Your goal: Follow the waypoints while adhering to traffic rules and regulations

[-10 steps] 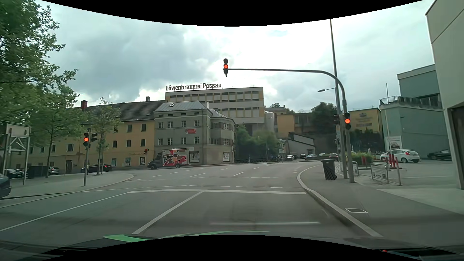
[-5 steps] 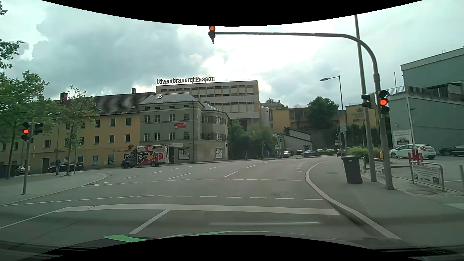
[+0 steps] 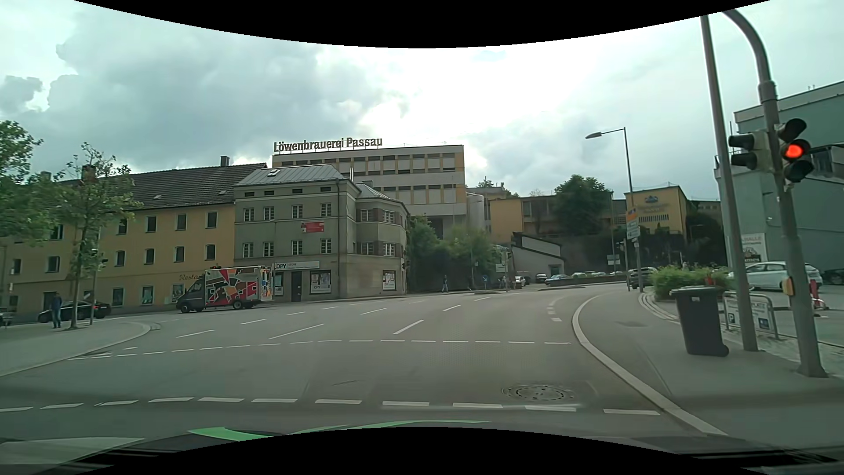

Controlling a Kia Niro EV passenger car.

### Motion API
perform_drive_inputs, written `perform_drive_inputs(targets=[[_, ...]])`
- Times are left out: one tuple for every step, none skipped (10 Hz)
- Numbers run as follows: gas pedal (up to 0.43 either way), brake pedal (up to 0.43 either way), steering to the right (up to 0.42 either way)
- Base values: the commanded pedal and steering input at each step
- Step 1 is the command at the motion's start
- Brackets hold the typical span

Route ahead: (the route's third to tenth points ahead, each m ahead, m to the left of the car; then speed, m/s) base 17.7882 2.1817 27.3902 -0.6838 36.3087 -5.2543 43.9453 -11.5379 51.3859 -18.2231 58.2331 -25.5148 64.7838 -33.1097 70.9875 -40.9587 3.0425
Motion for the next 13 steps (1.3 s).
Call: perform_drive_inputs(targets=[[0.000,0.390,0.034],[0.000,0.390,0.034],[0.000,0.384,0.033],[0.000,0.378,0.032],[0.000,0.366,0.032],[0.000,0.348,0.032],[0.000,0.348,0.032],[0.000,0.348,0.032],[0.000,0.348,0.031],[0.000,0.354,0.031],[0.000,0.348,0.031],[0.000,0.348,0.031],[0.000,0.348,0.031]])
